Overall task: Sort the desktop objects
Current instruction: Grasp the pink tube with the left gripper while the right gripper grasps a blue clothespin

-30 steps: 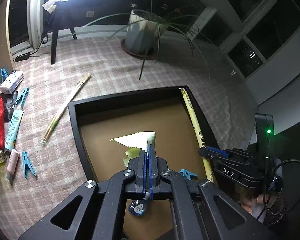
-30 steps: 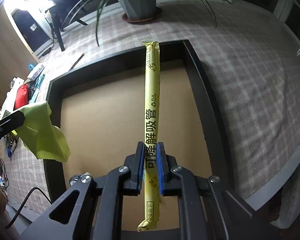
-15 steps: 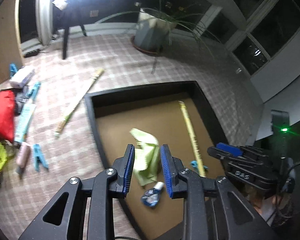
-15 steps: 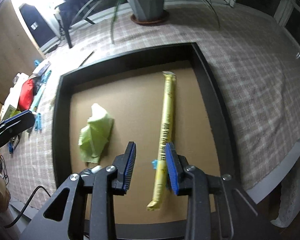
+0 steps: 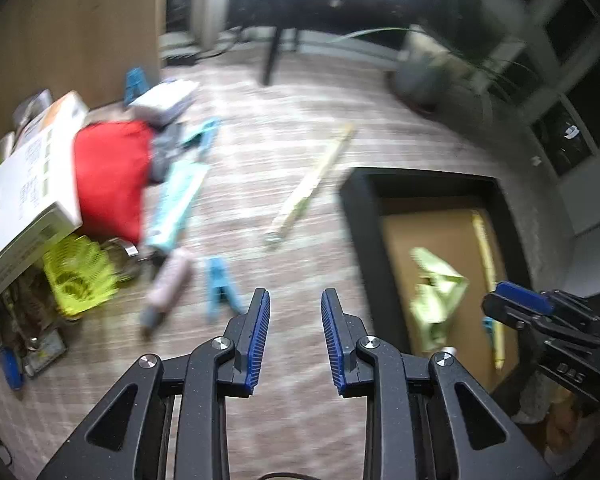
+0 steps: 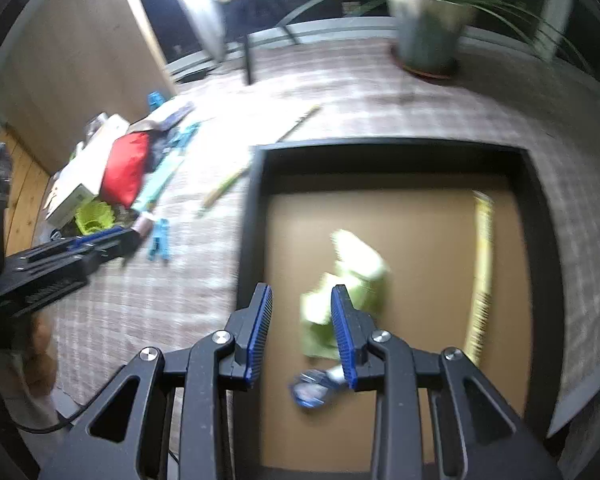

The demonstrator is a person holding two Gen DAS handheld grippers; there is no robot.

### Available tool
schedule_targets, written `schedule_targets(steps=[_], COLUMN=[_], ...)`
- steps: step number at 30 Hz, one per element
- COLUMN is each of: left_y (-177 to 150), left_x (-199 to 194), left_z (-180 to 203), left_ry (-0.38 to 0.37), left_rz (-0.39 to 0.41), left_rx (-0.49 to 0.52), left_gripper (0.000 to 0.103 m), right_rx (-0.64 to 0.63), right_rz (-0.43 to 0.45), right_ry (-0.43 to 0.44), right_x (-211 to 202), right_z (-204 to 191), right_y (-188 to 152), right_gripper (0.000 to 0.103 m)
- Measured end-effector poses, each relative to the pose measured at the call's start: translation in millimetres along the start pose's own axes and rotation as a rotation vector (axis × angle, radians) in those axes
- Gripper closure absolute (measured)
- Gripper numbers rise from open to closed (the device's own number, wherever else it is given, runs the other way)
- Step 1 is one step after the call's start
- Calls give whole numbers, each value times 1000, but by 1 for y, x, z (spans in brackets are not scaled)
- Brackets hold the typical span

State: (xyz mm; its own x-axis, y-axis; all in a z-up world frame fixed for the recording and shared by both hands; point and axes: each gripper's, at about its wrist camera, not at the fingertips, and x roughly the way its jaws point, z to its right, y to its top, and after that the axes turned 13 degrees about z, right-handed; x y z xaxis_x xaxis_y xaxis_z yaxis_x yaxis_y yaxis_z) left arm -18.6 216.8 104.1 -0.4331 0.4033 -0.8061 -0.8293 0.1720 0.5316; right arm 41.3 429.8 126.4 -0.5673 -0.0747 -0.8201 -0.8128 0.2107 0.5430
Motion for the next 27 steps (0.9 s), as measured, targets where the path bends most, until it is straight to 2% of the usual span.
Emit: schedule_targets(steps=[4, 9, 12, 16, 27], left_y=[-3, -7, -6, -5, -6], left_x=[12, 21, 26, 34, 53], left_z=[-40, -70, -79, -83, -96], left_ry=[42, 54, 32, 18, 22], left_rz=[-25, -37, -43, -45, -83], left_rx=[-47, -96, -107, -104, -125], left_gripper=[78, 80, 80, 80, 80], right_rx=[-15, -42, -52, -32, -66], right_rz=[-51, -115, -167, -193, -220], right_ry=[67, 105, 136, 142, 162], right_x=[32, 71, 90, 107, 130], right_z=[-39, -82, -94, -102, -119], right_y=[10, 14, 14, 13, 7], right_gripper=[73, 73, 73, 73, 73])
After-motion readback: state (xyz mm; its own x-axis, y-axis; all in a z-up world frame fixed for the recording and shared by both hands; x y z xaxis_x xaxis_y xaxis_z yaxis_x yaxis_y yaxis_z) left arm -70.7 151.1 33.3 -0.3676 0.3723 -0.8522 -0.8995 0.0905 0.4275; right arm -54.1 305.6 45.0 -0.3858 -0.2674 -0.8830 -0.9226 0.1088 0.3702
